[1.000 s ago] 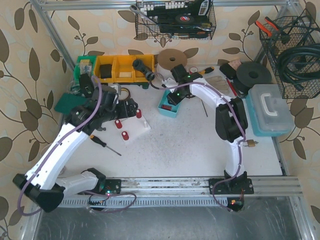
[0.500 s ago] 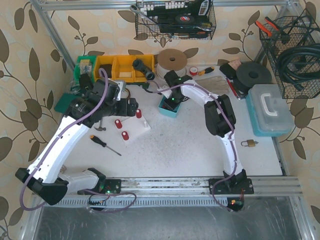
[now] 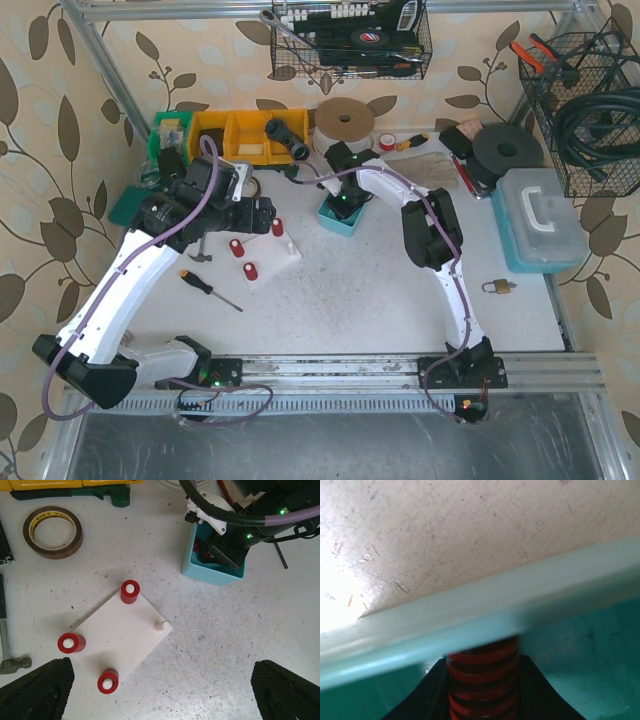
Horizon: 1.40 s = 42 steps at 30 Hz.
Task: Install the large spring
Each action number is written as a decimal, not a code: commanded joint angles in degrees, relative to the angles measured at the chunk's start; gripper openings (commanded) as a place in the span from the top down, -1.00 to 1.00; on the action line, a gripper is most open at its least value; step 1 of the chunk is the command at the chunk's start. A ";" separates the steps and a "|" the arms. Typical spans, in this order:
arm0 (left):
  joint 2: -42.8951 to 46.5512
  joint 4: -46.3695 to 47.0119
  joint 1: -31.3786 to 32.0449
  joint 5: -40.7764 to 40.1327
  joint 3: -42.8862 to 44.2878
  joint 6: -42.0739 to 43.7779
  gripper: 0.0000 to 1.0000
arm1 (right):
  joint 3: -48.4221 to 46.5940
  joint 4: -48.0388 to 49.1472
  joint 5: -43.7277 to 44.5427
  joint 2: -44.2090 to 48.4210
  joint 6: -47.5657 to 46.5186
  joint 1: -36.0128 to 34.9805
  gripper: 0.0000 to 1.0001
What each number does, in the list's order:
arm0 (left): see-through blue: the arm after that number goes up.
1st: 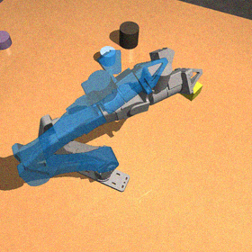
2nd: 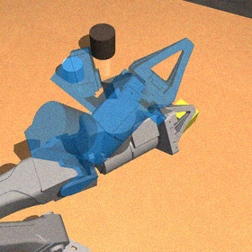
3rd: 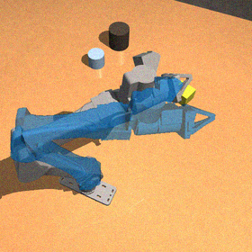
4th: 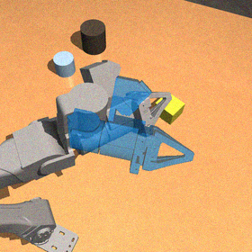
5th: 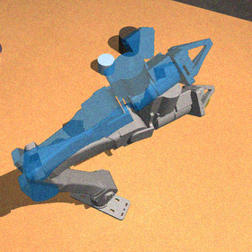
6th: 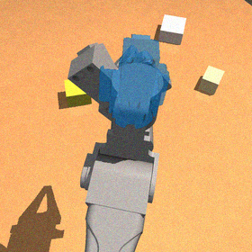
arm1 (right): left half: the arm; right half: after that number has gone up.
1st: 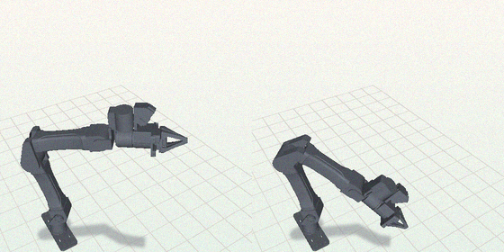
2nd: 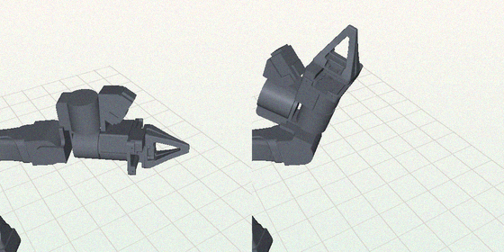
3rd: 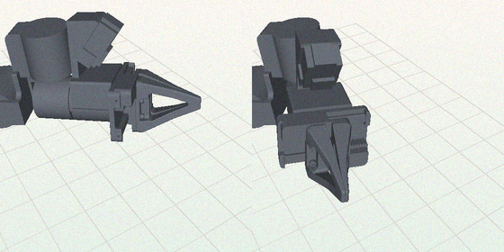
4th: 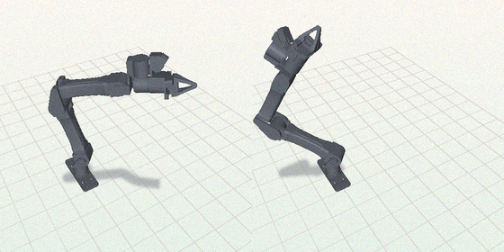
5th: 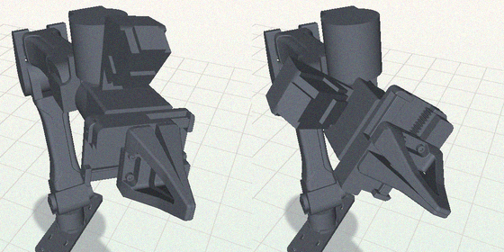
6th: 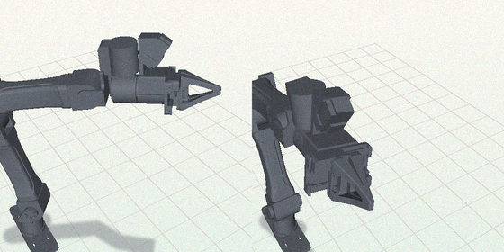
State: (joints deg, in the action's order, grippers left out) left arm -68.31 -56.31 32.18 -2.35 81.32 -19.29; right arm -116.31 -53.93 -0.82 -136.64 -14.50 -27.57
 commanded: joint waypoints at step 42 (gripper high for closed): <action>-2.10 16.13 -5.99 19.84 0.87 -15.44 -0.22 | 39.02 31.88 -15.43 50.89 3.28 -4.85 0.97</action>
State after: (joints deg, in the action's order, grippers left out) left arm -69.49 -45.34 26.24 9.21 82.56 -32.49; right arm -83.11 -36.93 -11.97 -89.43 -10.28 -30.35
